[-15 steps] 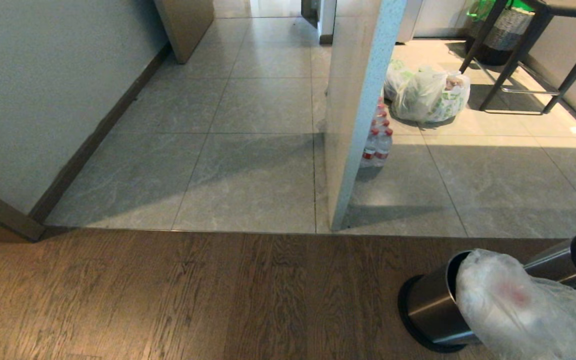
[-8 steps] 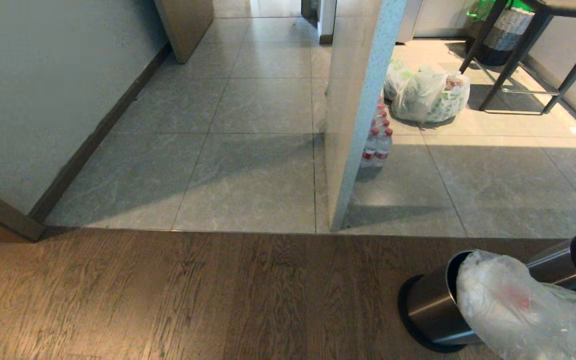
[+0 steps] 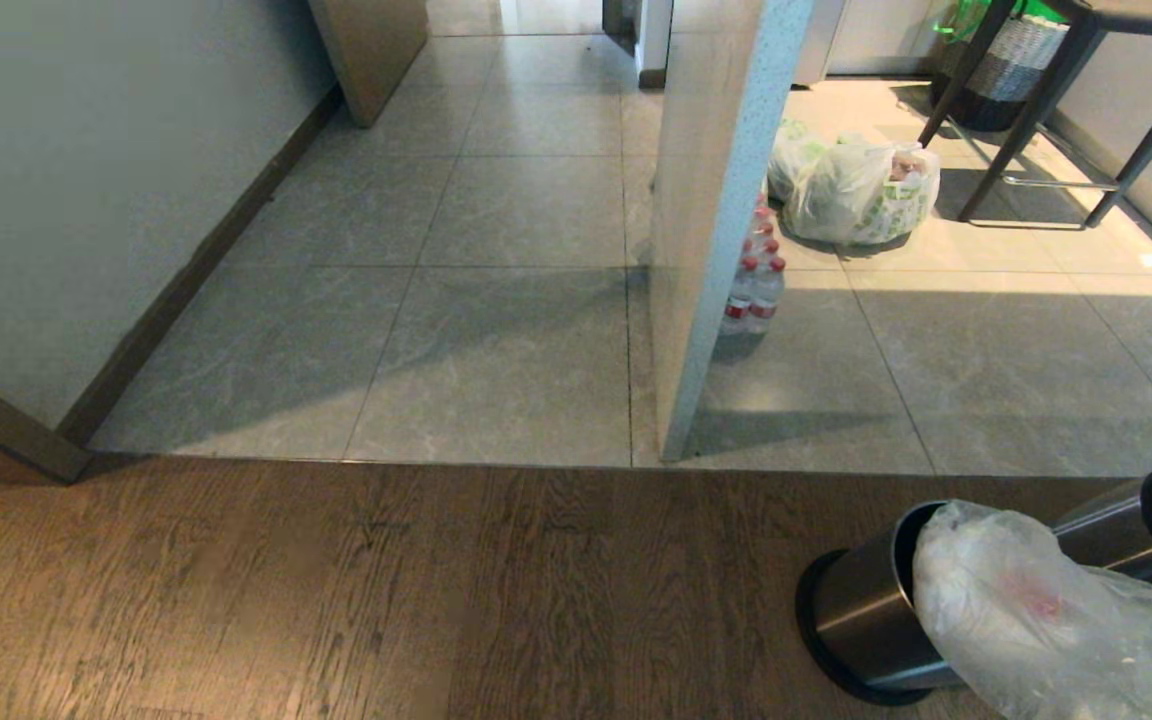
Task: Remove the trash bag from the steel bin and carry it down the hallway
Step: Pick up the trash bag, then put the trash bag at the door
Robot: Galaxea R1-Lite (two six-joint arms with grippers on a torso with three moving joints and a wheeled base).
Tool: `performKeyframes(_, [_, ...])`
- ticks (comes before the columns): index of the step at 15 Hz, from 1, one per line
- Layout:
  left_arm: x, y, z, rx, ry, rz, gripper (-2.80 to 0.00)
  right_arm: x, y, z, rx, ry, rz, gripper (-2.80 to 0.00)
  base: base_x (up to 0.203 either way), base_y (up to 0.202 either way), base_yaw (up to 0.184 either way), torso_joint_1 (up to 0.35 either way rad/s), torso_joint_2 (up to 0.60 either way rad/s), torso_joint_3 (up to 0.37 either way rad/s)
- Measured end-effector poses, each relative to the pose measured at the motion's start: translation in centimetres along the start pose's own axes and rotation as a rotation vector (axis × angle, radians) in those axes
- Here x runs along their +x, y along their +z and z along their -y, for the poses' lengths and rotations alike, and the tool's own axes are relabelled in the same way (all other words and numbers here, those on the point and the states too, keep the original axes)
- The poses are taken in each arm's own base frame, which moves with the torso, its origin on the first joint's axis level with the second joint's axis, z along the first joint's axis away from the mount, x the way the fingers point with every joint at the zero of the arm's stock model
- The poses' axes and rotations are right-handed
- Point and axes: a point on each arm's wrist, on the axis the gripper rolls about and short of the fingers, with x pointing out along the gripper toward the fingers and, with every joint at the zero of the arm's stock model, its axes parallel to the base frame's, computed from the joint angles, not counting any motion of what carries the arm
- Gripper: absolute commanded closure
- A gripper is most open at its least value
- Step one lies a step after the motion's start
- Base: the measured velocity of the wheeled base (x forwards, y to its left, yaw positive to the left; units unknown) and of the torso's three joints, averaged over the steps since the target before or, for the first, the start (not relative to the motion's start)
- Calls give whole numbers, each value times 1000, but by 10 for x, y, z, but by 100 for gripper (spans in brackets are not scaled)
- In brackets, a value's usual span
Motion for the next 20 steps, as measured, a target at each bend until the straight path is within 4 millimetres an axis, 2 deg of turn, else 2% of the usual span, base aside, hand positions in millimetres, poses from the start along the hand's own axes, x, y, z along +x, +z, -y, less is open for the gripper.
performKeyframes(16, [0, 0, 0, -3, 0, -3, 0, 0, 0, 0, 0, 0, -1, 0, 0, 0, 0, 0, 0, 0])
performKeyframes(20, [0, 0, 0, -5, -1, -2, 0, 0, 0, 0, 1, 0, -2, 0, 0, 0, 0, -1, 0, 126])
